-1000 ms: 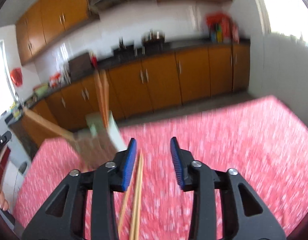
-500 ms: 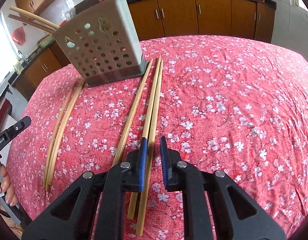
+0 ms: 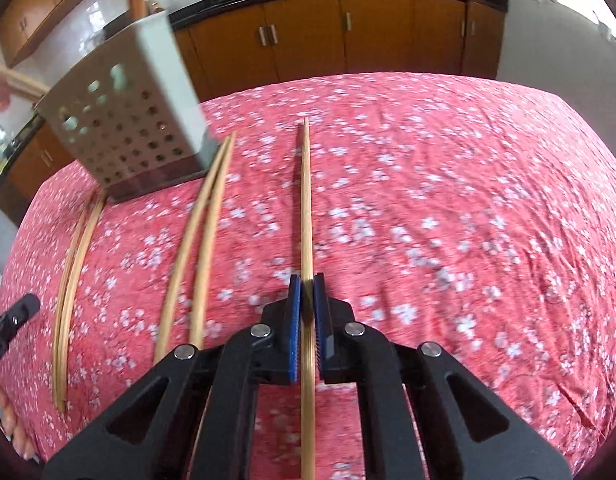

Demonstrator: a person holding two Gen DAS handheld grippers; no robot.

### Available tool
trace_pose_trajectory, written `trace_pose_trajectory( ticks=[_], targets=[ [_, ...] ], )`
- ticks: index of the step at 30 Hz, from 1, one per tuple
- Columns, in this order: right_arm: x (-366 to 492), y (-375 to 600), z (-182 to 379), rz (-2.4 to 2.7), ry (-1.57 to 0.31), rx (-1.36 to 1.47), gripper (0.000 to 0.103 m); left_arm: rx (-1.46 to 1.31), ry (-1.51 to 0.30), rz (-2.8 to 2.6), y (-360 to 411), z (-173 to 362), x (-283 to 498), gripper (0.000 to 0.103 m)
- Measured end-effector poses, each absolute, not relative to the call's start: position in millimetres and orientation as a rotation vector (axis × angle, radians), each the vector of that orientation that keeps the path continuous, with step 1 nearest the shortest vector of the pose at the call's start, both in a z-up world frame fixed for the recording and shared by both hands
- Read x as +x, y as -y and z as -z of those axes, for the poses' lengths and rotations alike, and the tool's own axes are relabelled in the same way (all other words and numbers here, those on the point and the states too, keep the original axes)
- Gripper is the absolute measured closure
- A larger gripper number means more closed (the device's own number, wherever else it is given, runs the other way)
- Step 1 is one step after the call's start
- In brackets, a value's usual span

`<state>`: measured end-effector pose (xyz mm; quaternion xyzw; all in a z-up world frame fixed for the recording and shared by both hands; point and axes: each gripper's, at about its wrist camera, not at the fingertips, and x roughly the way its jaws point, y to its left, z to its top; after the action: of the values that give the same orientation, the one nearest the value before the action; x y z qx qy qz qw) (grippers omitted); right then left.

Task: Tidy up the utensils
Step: 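Close the right tool on a chopstick while the left tool grasps another chopstick, then lift the held chopsticks with both tools up over the perforated holder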

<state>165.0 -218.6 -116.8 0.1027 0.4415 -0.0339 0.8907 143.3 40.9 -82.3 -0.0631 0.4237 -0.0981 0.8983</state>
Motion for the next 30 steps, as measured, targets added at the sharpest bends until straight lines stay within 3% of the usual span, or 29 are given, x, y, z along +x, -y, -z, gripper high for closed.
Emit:
trace_pose_trajectory(
  ticks=[6, 11, 30],
  targets=[
    [162.5, 227.9, 118.0, 0.07, -0.913, 0.213, 0.096, -0.061, -0.921, 0.225, -19.4, 93.7, 145.2, 0.081],
    [158.3, 219.7, 117.7, 0.066, -0.914, 0.163, 0.095, 0.01, -0.92, 0.156, -12.1, 97.7, 147.8, 0.094],
    [184.8, 237.7, 122.4, 0.105, -0.853, 0.124, 0.095, -0.099, -0.886, 0.034, -79.7, 100.0, 191.7, 0.093]
  ],
)
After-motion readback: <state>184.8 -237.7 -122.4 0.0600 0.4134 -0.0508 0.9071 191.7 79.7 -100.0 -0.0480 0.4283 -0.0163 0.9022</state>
